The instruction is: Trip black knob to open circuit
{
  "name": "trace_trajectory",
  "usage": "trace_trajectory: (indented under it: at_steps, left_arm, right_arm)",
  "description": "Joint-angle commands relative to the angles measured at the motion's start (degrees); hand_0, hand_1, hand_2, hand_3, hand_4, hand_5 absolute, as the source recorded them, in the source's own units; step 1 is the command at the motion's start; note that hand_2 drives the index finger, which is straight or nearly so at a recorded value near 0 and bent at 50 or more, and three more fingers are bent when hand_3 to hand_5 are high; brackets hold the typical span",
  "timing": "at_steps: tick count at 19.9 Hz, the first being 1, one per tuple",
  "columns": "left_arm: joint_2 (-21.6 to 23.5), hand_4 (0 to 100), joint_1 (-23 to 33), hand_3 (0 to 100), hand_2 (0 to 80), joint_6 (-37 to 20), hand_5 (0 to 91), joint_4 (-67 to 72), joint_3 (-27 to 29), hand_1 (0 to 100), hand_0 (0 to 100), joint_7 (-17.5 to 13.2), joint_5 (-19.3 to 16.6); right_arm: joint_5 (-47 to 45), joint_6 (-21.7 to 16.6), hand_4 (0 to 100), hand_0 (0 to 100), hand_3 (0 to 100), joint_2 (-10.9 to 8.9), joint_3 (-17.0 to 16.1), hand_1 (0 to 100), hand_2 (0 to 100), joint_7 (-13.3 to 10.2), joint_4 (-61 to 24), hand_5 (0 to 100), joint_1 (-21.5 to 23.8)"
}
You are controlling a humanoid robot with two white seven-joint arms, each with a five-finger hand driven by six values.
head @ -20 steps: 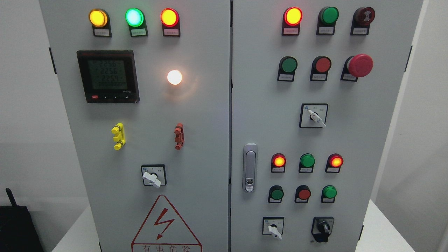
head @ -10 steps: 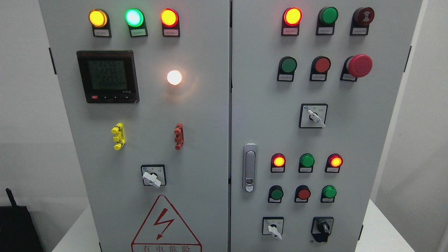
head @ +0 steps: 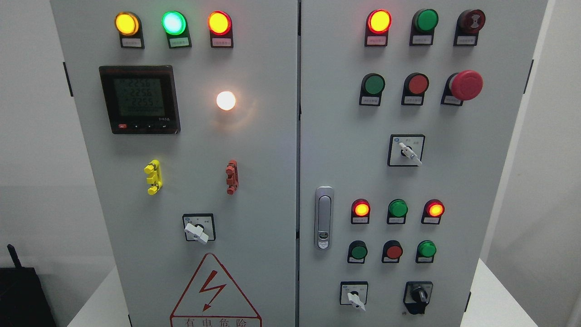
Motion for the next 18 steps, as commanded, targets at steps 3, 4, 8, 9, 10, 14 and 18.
trace_trajectory:
  at_steps: [3,4,8,9,10,14,18]
  left_arm:
    - [-0.1,0,-0.1,0,0.0,-0.1,0.0,0.0,0.1,39,12,0.0,0.1]
    - [-0.1,0,-0.1,0,0.0,-0.1,0.0,0.0,0.1,39,12,0.0,0.1]
    - [-0.1,0,-0.1,0,0.0,-0.1,0.0,0.0,0.1,39,12,0.0,0.1]
    - [-0.1,0,-0.1,0,0.0,0.0,0.0,0.0,0.1,39,12,0.0,0.1]
    - [-0.1,0,-0.2,0,0.0,-0.1,0.0,0.0,0.1,39,12,0.0,0.1]
    - [-0.1,0,-0.1,0,0.0,0.0,0.0,0.0,0.1,39,12,0.0,0.1]
    - [-0.1,0,-0.1,0,0.0,-0.1,0.0,0.0,0.1,39,12,0.0,0.1]
  right_arm:
    - [-0.3,-6.0,54,34,71,0.18,-1.0,62,0,-0.1,-3.4,31,0.3]
    - [-0.3,-6.4,56,34,71,0.18,-1.1,62,0,-0.1,-4.7,33,0.5]
    - [-0.3,-6.5,63,34,75,0.18,-1.9,64,0,-0.1,-9.4,45,1.2]
    - [-0.3,-6.6,64,34,77,0.18,-2.1,64,0,-0.1,-10.2,48,1.2]
    - [-0.3,-6.6,65,33,78,0.18,-2.5,64,0,-0.1,-11.0,49,1.2]
    - [-0.3,-6.8,68,36,81,0.18,-3.1,66,0,-0.1,-13.3,56,1.2]
    - [-0.6,-6.8,70,42,83,0.18,-3.7,67,0,-0.1,-15.7,60,1.2]
